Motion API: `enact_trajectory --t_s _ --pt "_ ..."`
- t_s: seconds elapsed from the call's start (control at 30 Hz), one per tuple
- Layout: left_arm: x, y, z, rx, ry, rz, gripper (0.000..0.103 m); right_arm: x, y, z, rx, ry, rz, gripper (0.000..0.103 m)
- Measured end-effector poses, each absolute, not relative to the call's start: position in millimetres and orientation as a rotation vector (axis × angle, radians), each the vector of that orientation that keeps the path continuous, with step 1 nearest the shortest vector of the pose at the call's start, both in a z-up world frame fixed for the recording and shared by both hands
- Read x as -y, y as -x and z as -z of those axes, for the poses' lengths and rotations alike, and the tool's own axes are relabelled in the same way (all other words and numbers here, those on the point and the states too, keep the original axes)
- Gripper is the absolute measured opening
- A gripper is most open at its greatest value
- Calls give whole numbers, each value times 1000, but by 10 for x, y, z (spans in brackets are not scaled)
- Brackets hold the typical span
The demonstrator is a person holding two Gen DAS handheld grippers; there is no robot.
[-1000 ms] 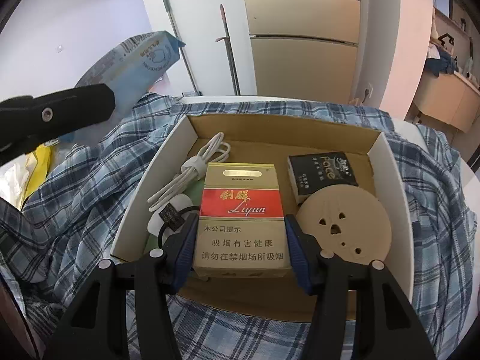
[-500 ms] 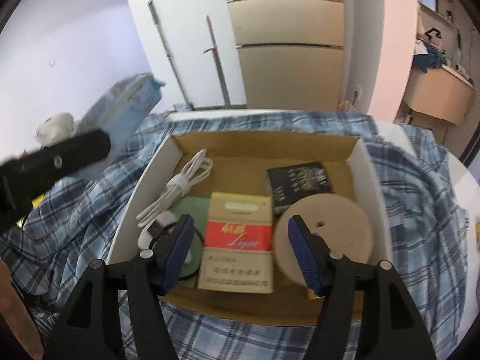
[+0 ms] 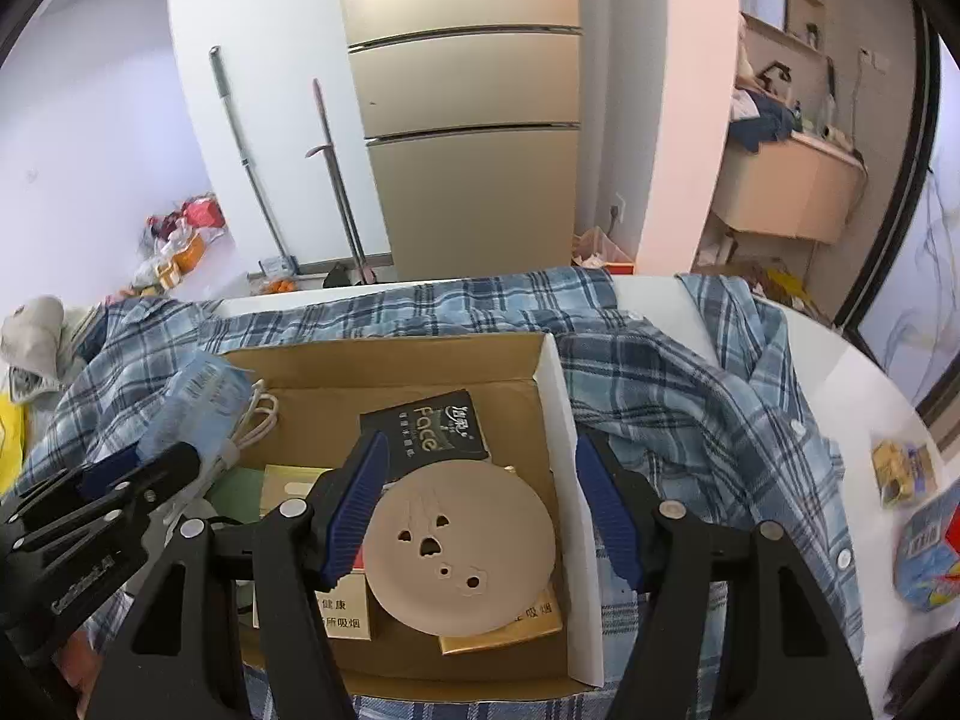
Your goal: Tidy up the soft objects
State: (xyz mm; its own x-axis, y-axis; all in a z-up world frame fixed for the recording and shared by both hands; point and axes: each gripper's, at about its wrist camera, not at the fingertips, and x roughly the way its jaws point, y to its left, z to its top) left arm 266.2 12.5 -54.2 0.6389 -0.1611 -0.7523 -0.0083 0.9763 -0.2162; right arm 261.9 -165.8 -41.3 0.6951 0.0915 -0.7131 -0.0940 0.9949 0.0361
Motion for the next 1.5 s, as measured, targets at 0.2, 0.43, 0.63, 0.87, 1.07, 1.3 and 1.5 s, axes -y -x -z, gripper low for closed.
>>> enact_trajectory --t_s 0.2,0.43,0.63,0.87,1.07,1.3,1.5 --pt "-126 -2669 588 -888 211 107 44 1674 -2585 347 -758 32 -95 68" --pt "-115 -2587 467 -821 178 71 68 1806 -2619 322 -763 -20 -81 68" --pt "-45 -2483 321 -759 123 55 69 1842 -2604 277 -749 -27 -79 68" --pt "55 -2005 -143 -575 19 48 69 1855 -2252 51 -644 73 -86 68" --pt "32 -1406 -580 -397 13 65 72 1974 -1730 -337 -470 45 -103 68" --pt "-91 -672 -916 -201 71 68 88 2078 -1183 -738 -304 9 -113 75" --pt "-118 -263 -1019 -130 62 91 94 2111 -837 -937 -199 -9 -127 90"
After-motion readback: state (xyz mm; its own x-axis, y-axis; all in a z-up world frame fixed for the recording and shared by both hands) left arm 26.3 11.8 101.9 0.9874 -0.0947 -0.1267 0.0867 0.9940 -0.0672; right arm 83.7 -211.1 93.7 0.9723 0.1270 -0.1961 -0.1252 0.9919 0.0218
